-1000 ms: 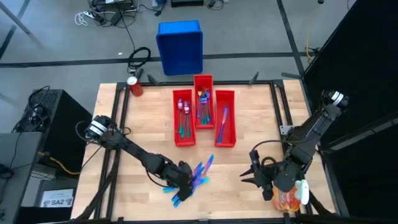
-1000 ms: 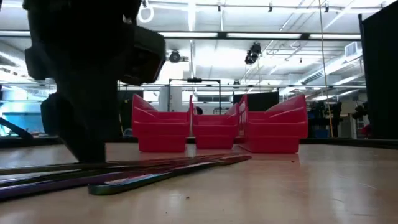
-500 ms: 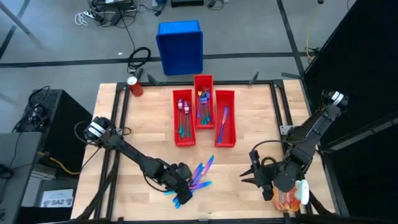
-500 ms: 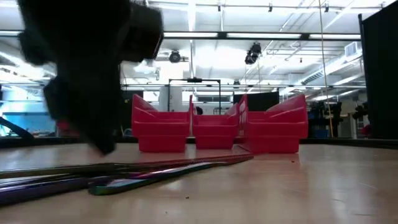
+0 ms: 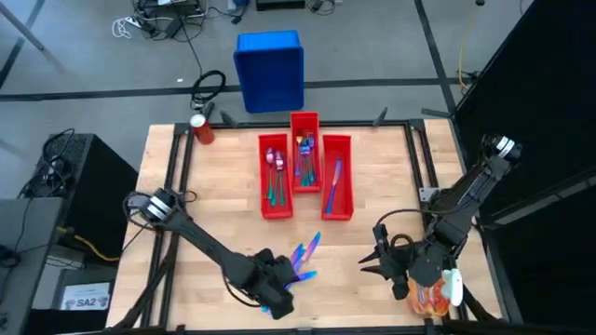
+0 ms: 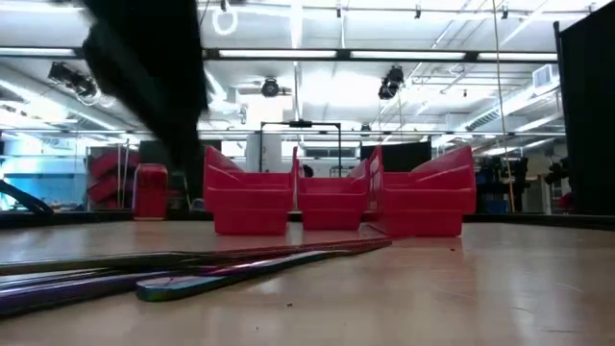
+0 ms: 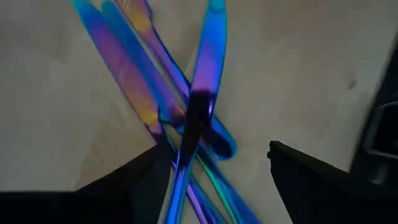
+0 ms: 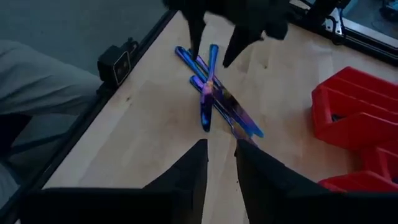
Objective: Sort silverware
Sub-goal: Put the iridescent knife into the right orange bin
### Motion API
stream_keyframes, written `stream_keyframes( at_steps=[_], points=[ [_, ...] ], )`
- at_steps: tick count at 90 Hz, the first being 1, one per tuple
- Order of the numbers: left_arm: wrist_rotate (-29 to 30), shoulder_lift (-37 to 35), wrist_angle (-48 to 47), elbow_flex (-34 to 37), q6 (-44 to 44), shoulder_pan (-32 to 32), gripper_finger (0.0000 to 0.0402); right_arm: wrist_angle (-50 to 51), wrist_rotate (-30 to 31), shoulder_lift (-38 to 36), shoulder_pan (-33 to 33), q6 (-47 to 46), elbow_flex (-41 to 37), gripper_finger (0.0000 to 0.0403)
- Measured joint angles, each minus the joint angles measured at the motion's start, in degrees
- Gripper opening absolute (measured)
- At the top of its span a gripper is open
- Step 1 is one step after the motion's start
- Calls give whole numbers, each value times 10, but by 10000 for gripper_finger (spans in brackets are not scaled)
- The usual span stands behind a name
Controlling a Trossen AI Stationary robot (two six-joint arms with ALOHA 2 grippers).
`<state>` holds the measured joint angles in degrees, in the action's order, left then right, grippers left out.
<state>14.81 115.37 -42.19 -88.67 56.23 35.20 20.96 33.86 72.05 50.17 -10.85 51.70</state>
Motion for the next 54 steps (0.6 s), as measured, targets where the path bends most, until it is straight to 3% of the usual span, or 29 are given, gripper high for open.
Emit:
stream_keyframes(
  at_steps=[29,54],
  points=[
    [-5,18,-76,-9,12,-3,253,-12,-9,0,0,4,-9,68],
    [-20,25,-69,-3,14,-5,253,-14,-10,0,-1,4,-9,67]
  ],
)
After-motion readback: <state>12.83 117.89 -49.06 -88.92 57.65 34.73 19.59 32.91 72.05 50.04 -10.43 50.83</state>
